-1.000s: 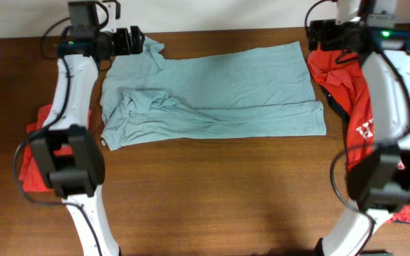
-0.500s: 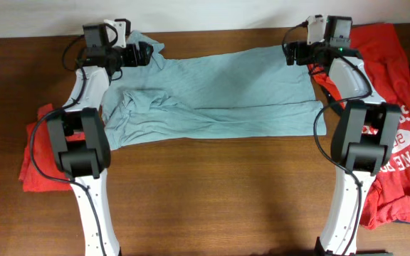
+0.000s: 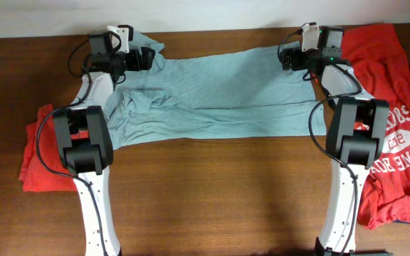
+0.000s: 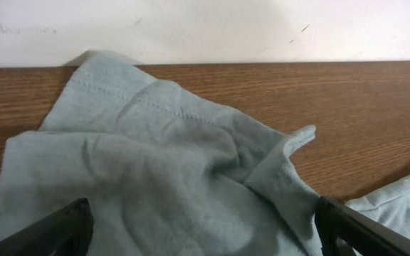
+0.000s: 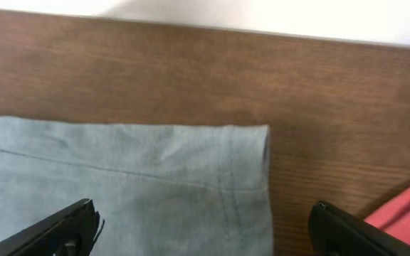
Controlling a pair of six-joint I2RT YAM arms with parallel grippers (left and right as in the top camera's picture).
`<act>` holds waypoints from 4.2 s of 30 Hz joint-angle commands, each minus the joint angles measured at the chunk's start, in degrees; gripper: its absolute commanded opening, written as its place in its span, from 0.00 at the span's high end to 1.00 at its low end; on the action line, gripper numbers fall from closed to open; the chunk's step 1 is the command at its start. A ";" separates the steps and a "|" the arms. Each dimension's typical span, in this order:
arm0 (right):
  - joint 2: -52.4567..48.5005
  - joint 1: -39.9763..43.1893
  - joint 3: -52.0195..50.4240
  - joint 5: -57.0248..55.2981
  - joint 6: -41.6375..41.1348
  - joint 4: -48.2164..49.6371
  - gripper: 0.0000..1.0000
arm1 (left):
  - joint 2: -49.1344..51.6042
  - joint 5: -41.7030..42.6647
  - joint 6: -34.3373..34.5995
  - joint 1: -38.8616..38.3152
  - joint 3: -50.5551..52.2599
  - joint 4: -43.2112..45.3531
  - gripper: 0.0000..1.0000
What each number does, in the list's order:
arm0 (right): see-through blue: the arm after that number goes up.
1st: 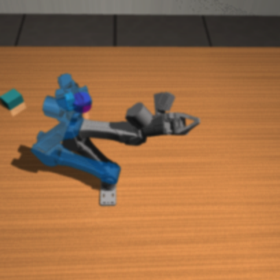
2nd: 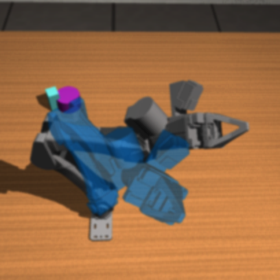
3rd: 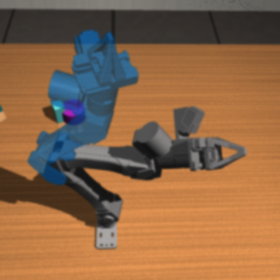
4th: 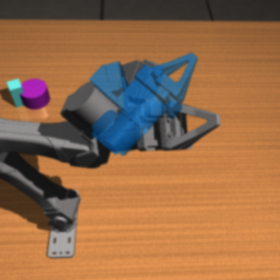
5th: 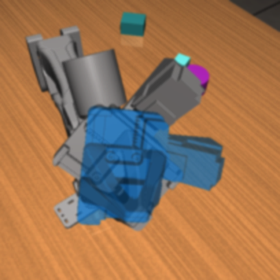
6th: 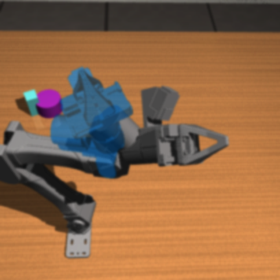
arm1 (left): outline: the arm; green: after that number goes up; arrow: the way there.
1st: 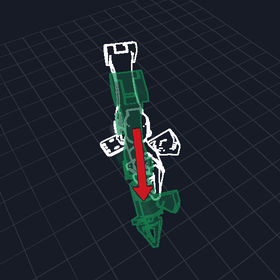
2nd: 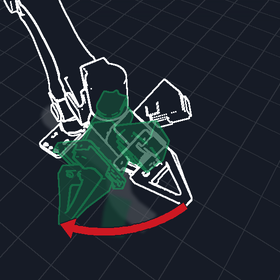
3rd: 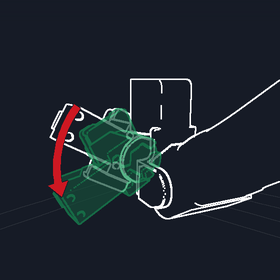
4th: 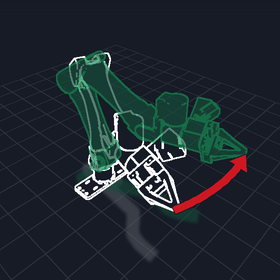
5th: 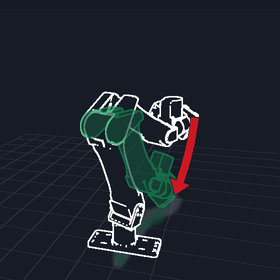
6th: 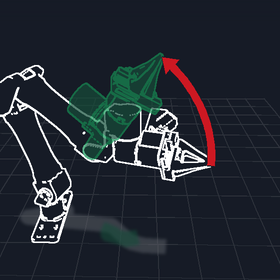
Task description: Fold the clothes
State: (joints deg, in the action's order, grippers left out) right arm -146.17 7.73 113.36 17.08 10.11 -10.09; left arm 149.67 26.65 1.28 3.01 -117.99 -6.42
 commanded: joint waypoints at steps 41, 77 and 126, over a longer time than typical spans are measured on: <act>-2.34 -2.73 0.35 0.26 -1.57 0.85 0.96 | 2.25 2.84 2.32 4.02 -1.31 5.31 0.01; -1.70 -2.69 0.46 0.28 -1.60 -1.14 0.96 | 2.49 -0.17 -1.31 2.40 -3.43 -2.93 1.00; 19.17 5.53 1.36 -7.69 -8.68 -46.03 0.96 | -18.14 3.72 -0.98 4.70 -4.96 -56.54 1.00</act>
State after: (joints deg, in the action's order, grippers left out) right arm -130.08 12.88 113.99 14.81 1.54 -54.17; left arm 133.71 28.95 0.23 7.42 -122.26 -59.35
